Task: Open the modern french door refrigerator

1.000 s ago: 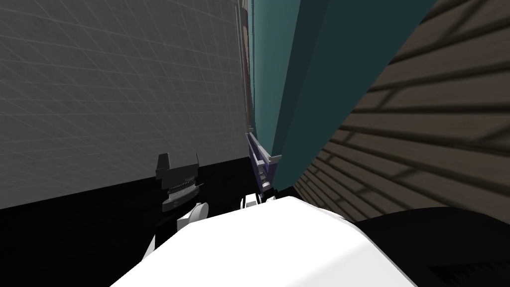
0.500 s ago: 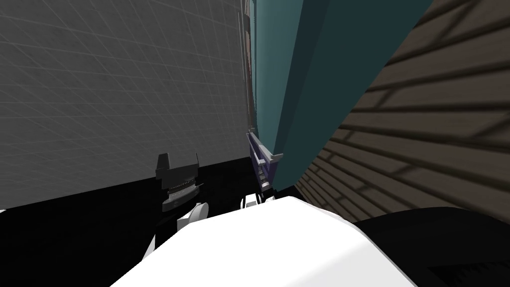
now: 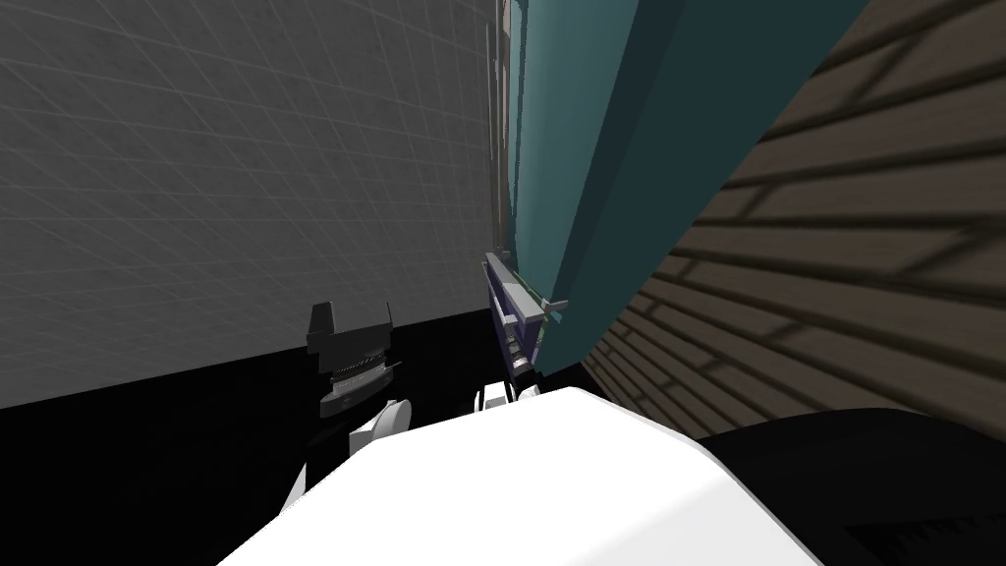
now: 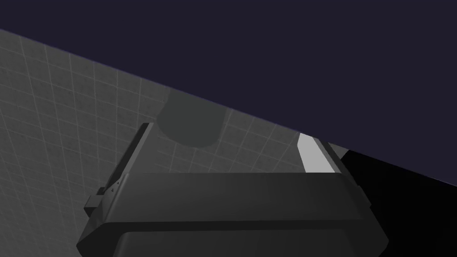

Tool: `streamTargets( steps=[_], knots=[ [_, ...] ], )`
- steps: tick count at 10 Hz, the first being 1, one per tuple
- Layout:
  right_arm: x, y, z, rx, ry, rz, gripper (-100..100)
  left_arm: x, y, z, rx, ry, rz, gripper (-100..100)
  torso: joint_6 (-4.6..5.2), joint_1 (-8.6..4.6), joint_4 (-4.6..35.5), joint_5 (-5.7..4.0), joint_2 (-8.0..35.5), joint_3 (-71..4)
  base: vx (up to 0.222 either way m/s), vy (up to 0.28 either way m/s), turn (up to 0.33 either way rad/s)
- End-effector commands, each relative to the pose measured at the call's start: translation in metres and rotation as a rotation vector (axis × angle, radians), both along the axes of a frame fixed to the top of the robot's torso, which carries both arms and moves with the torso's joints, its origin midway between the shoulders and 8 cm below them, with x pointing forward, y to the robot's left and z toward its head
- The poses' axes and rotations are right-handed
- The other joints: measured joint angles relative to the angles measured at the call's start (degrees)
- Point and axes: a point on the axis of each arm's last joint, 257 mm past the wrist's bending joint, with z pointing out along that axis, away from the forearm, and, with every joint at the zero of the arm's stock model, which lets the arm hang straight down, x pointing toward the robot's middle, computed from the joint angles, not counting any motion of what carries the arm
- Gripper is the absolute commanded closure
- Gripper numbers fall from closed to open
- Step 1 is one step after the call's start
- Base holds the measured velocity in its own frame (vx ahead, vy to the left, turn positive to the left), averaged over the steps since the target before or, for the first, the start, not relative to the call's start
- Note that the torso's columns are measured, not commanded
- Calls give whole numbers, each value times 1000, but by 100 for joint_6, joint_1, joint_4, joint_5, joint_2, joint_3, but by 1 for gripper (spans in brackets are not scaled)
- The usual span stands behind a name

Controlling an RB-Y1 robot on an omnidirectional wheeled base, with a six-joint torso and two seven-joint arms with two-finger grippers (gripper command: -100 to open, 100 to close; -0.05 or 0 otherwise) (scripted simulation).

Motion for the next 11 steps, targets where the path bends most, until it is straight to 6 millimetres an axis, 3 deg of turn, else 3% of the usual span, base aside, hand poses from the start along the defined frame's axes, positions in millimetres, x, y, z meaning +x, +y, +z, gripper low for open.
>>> streamTargets(
  steps=[1,11],
  knots=[
    [7,6,2,0,21,7,-100,0,0,0,0,0,0,0,0,22,0,6,9,6,-16,-38,-25],
    [30,32,14,9,88,57,-100,0,0,0,0,0,0,0,-4,47,1,13,5,3,-16,-24,-41]
  ],
)
